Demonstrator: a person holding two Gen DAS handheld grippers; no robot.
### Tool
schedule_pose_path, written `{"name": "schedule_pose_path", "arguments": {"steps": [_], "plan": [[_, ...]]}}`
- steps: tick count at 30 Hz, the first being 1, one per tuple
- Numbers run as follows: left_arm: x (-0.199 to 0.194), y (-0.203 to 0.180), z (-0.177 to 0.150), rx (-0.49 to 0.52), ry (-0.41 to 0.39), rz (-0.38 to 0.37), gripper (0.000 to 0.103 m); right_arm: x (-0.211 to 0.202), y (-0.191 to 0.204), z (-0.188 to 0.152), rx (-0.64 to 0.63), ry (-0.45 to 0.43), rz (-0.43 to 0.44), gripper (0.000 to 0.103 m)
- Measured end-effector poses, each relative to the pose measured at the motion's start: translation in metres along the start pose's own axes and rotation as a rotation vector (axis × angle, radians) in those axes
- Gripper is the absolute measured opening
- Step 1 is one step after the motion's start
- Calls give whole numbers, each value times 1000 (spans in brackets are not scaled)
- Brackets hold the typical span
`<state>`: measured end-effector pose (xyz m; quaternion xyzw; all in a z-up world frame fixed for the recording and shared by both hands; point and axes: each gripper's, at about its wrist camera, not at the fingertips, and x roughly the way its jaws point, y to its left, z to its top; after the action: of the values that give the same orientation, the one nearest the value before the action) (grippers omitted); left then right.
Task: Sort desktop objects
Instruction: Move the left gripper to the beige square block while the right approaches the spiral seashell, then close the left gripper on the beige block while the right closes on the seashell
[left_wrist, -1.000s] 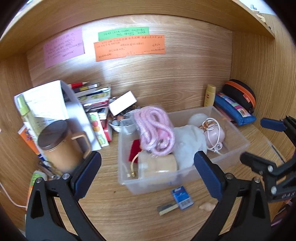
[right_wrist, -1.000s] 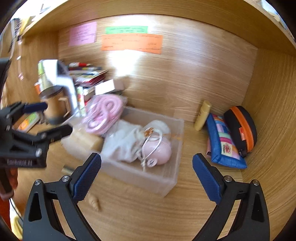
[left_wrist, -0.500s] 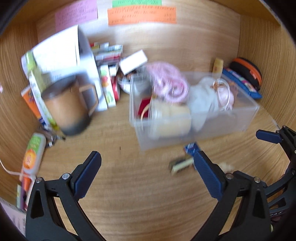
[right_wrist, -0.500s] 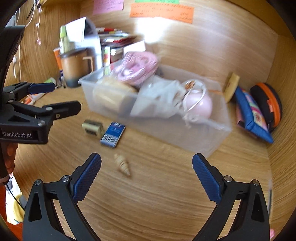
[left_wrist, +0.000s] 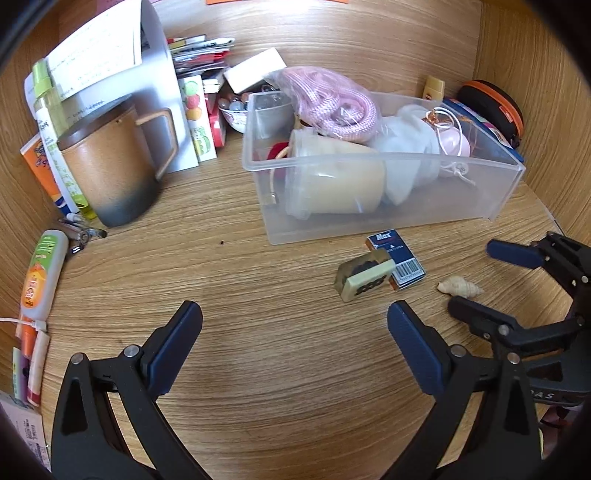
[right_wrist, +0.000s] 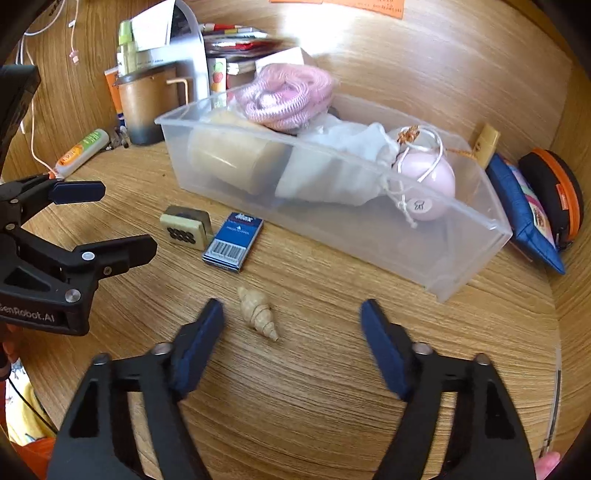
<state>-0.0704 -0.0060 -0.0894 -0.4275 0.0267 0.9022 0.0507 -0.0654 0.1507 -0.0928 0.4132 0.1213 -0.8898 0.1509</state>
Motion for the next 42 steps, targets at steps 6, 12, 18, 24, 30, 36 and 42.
{"name": "schedule_pose_path", "arguments": {"steps": [6,12,18,24,30,36,42], "plan": [[6,-6,-3,3,16,-12,102,1,0,-1,-7,8,37,54],[11,-10,-2,4,37,-16,102,2,0,-1,-5,5,84,34],[16,-16,2,14,44,-19,102,2,-1,-1,-16,6,106,19],[21,-20,10,-1,47,-36,102,-1,-12,-7,-4,11,94,16],[25,-25,15,-26,33,-36,102,-6,-30,-16,21,14,74,16],[20,-17,13,-56,14,-28,102,-10,-48,-25,44,14,58,16],[24,-14,13,-63,29,1,102,-15,-59,-31,57,12,48,16]]}}
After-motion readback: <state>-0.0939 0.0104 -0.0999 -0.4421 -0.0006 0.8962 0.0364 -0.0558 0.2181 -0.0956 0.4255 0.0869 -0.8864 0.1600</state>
